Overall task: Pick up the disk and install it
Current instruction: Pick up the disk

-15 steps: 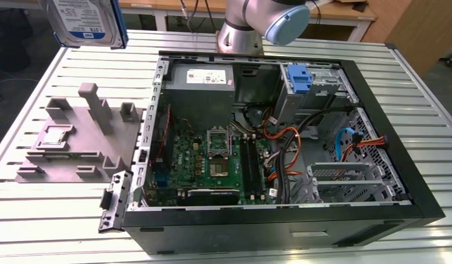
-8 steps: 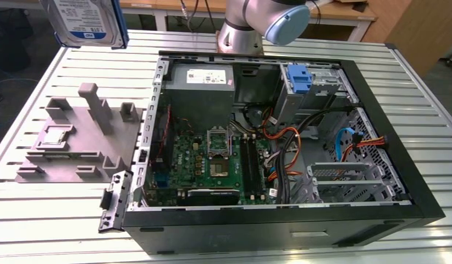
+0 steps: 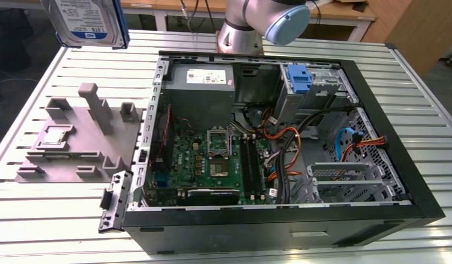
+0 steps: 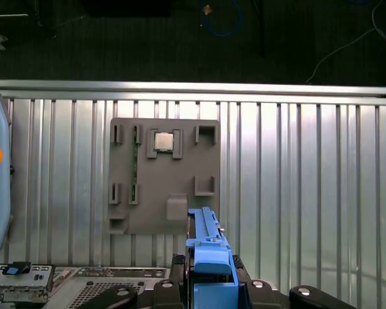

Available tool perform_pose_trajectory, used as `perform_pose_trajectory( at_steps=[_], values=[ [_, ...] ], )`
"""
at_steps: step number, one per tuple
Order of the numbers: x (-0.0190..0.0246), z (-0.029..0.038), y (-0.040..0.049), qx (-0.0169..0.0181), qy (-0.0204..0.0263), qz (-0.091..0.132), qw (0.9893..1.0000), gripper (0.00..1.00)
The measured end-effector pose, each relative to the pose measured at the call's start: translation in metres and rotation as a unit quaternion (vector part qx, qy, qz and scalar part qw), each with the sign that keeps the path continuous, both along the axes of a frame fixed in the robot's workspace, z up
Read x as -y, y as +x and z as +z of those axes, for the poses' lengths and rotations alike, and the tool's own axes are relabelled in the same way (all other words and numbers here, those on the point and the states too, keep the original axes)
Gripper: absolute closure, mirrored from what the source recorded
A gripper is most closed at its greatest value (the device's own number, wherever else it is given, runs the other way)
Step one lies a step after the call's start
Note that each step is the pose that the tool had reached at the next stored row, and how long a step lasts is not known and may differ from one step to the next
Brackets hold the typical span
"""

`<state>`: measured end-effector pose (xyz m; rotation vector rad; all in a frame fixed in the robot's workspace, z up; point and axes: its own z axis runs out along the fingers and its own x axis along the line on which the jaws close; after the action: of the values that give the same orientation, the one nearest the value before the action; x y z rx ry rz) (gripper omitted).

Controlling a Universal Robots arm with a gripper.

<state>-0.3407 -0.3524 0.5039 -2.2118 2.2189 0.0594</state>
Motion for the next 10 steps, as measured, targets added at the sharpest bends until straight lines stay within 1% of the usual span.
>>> perform_pose_trajectory(
  at_steps=[8,10],
  values=[
    [0.0000,0.0000,0.0086,0.0000,0.0000,0.000,1.0000,0.63],
    [-0.0001,-0.0001,0.0091,0.0000,0.0001,0.000,1.0000,0.63]
  ],
)
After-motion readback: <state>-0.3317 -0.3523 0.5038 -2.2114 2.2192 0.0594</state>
